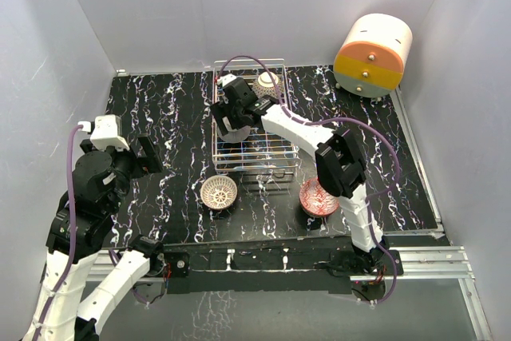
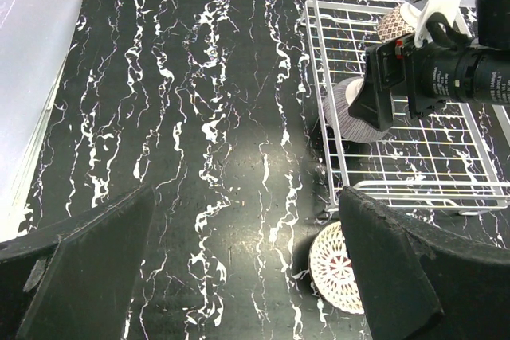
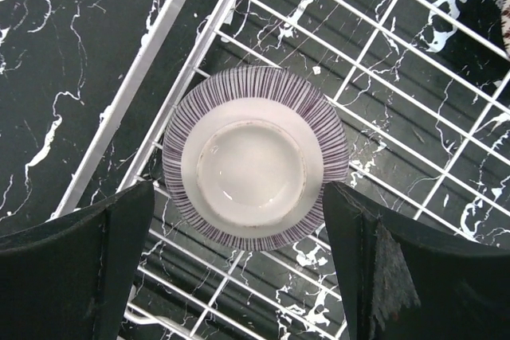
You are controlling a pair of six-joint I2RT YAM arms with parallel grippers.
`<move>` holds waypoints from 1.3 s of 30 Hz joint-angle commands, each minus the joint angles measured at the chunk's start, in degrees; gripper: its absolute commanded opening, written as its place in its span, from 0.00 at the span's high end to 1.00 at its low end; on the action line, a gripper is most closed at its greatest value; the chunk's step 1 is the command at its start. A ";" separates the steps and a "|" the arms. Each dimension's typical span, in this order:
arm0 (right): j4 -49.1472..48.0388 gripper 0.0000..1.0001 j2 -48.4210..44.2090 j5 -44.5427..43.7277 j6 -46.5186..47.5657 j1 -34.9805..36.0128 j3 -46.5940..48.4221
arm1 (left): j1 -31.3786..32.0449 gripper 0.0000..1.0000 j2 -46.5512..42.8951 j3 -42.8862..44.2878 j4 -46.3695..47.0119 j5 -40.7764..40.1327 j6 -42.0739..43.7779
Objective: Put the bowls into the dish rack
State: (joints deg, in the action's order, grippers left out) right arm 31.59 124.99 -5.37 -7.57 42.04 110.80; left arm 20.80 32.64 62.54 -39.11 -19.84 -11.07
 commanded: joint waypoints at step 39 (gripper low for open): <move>-19.70 0.53 3.46 -8.77 -0.55 -3.38 1.65 | 0.21 0.03 0.20 0.07 -0.62 -2.21 1.97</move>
State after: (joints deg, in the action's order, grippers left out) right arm 21.50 127.98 -10.57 -8.01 39.86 110.76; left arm 20.82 32.62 62.17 -39.51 -20.80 -10.07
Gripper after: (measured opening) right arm 0.518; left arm 0.970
